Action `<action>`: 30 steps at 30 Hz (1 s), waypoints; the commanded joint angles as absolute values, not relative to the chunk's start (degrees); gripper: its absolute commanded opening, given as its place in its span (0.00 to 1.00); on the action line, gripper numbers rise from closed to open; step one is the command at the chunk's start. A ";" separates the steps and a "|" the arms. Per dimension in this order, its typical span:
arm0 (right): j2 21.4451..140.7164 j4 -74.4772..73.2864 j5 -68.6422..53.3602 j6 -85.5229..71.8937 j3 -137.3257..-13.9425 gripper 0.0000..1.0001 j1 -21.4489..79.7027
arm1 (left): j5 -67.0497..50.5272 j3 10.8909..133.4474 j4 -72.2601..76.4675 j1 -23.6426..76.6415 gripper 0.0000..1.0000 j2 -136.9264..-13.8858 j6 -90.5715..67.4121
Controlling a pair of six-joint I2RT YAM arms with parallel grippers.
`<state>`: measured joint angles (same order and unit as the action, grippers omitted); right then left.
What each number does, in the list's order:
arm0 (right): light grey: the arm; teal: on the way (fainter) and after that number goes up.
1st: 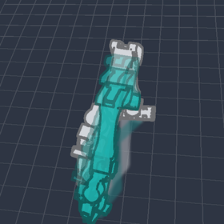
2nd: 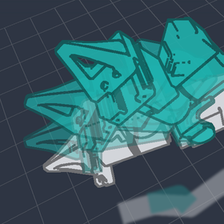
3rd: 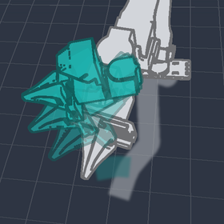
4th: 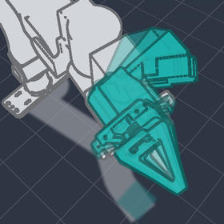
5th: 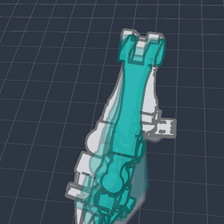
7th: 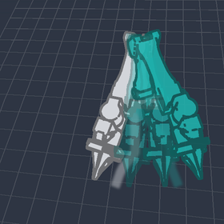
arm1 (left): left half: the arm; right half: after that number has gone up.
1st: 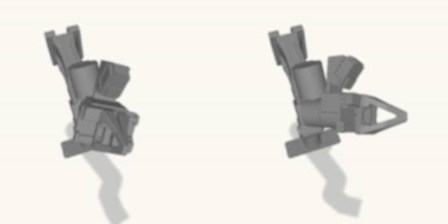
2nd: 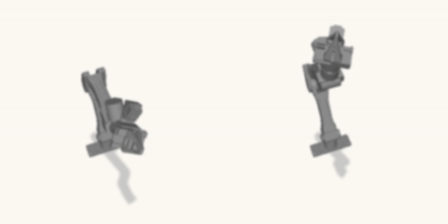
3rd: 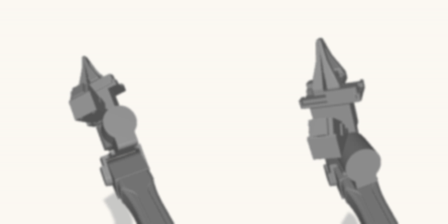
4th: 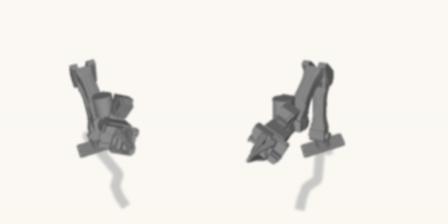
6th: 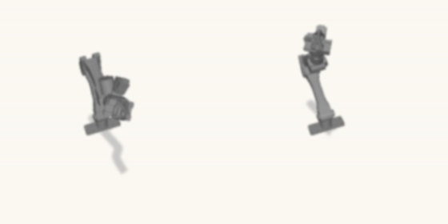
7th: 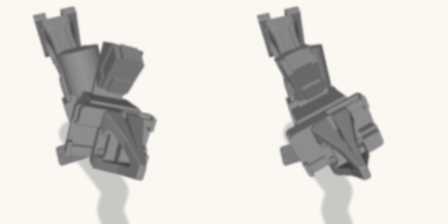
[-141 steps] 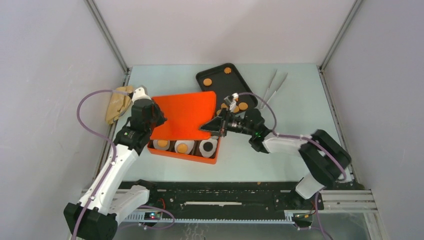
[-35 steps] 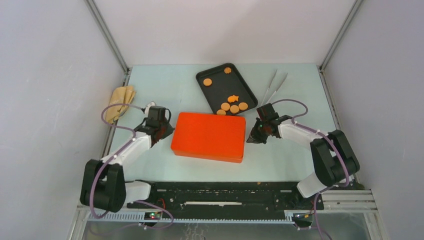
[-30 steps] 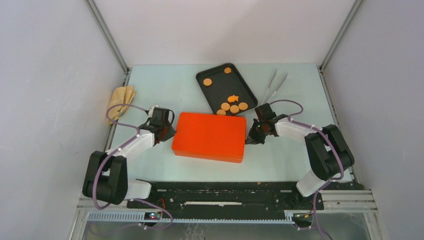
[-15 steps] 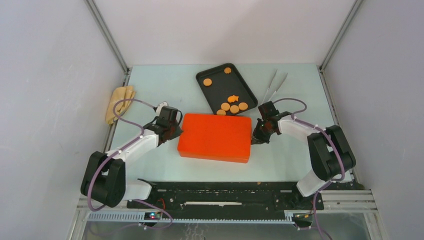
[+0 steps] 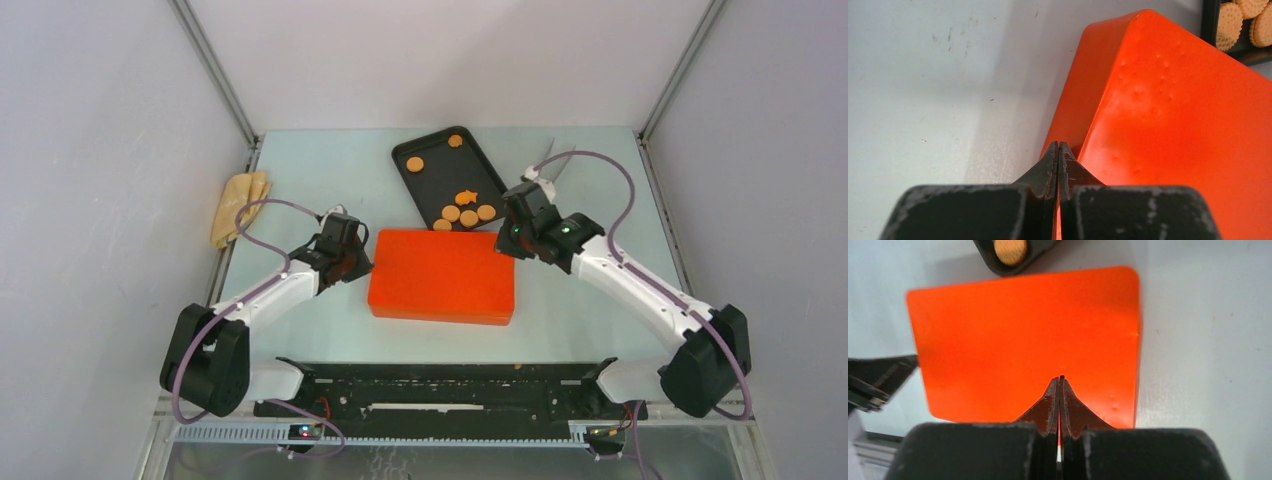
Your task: Pack the cookies
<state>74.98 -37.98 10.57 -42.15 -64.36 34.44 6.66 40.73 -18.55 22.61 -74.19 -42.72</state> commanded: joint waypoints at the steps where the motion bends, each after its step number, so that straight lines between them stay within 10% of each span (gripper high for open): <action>1: 80.11 -43.88 13.04 -41.11 -63.48 0.00 39.19 | 4.12 41.94 -16.22 23.35 0.00 -74.34 -43.99; 25: 76.99 -39.66 18.76 -38.77 -65.08 0.01 43.06 | 18.35 42.53 -22.39 23.54 0.00 -58.80 -40.39; 30: 75.50 -38.99 21.25 -36.37 -66.12 0.25 42.83 | 19.14 40.42 -18.95 24.48 0.10 -51.01 -37.65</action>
<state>77.80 -39.75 16.69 -39.38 -64.18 42.78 15.49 40.73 -21.45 23.46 -55.77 -40.64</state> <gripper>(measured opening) 0.200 0.063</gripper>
